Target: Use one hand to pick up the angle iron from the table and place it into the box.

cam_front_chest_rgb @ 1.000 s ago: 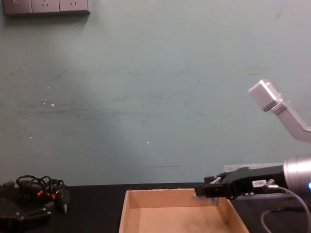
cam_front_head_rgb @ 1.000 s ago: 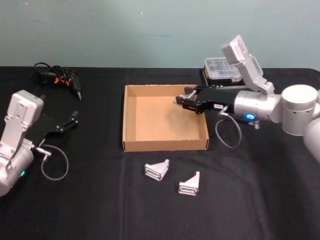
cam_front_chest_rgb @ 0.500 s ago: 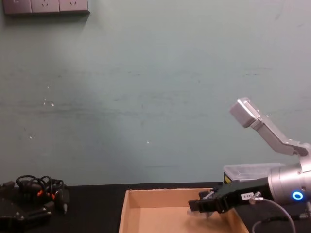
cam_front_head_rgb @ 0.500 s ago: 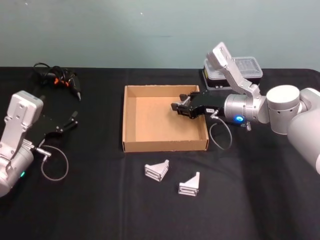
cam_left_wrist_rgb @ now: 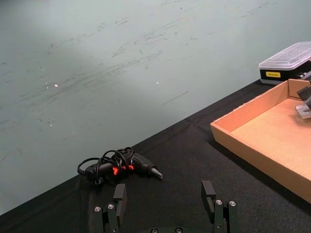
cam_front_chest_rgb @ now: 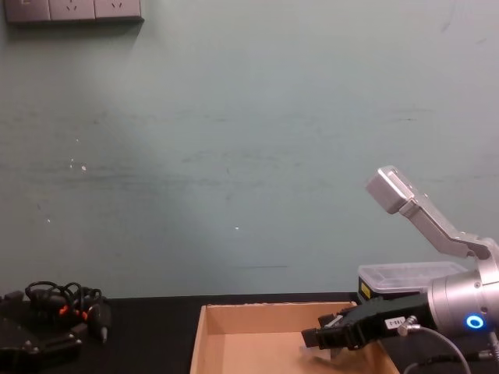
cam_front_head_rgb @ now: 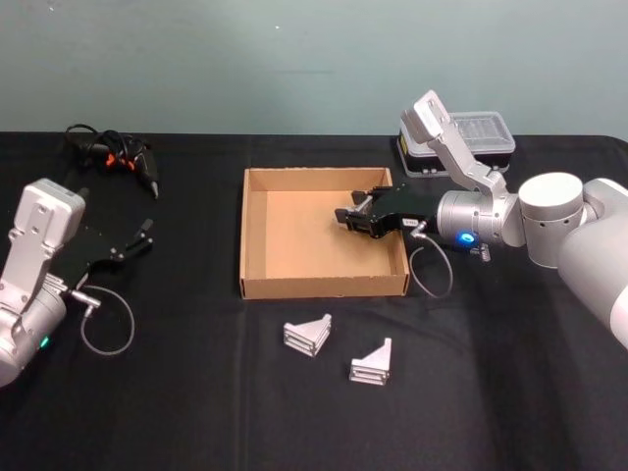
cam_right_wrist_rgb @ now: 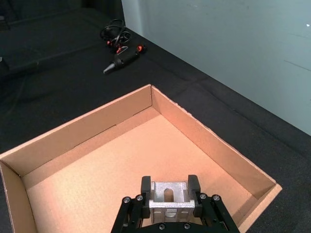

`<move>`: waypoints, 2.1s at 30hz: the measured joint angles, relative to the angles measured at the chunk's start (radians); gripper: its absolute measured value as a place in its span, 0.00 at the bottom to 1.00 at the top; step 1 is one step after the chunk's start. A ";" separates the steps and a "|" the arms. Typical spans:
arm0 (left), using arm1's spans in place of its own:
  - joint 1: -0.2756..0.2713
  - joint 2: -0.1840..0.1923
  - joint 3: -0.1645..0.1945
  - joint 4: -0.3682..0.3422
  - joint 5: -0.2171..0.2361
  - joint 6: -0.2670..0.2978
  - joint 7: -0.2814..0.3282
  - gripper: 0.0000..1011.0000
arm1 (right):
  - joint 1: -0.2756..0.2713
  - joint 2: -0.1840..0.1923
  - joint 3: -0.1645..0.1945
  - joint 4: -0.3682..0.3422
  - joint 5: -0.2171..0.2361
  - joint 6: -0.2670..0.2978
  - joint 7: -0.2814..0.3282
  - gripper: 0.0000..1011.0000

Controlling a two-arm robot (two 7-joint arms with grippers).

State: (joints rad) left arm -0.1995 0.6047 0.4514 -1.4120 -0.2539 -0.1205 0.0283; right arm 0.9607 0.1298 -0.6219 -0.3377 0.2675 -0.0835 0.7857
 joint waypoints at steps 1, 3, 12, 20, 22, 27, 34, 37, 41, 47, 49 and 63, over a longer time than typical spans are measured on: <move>0.000 0.000 0.000 0.000 0.000 0.000 0.000 1.00 | 0.000 0.000 0.000 -0.001 0.000 0.000 0.000 0.45; 0.000 0.000 0.000 0.000 0.000 0.000 0.000 1.00 | -0.001 0.001 0.000 -0.003 0.000 0.001 0.000 0.46; 0.000 0.000 0.000 0.000 0.000 0.000 0.000 1.00 | -0.003 0.002 -0.001 -0.008 0.001 0.005 0.000 0.74; 0.000 0.000 0.000 0.000 0.000 0.000 0.000 1.00 | -0.004 0.003 -0.001 -0.010 0.002 0.006 -0.002 0.95; 0.000 0.000 0.000 0.000 0.000 0.000 0.000 1.00 | -0.004 0.003 -0.001 -0.010 0.002 0.006 -0.002 0.99; 0.000 0.000 0.000 0.000 0.000 0.000 0.000 1.00 | -0.004 0.004 -0.001 -0.011 0.003 0.007 -0.003 0.99; 0.000 0.000 0.000 0.000 0.000 0.000 0.000 1.00 | -0.038 0.029 0.011 -0.090 0.002 0.029 -0.011 0.99; 0.000 0.000 0.000 0.000 0.000 0.000 0.000 1.00 | -0.079 0.059 0.026 -0.182 0.002 0.054 -0.022 0.99; 0.000 0.000 0.000 0.000 0.000 0.000 0.000 1.00 | -0.121 0.089 0.042 -0.280 0.006 0.079 -0.028 0.99; 0.000 0.000 0.000 0.000 0.000 0.000 0.000 1.00 | -0.229 0.171 0.069 -0.516 0.032 0.134 -0.030 0.99; 0.000 0.000 0.000 0.000 0.000 0.000 0.000 1.00 | -0.257 0.195 0.072 -0.575 0.040 0.147 -0.033 0.99; 0.000 0.000 0.000 0.000 0.000 0.000 0.000 1.00 | -0.506 0.407 0.116 -1.011 0.127 0.204 -0.061 0.99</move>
State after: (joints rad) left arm -0.1995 0.6047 0.4513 -1.4120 -0.2539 -0.1205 0.0283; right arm 0.4545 0.5372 -0.5064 -1.3485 0.3945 0.1205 0.7247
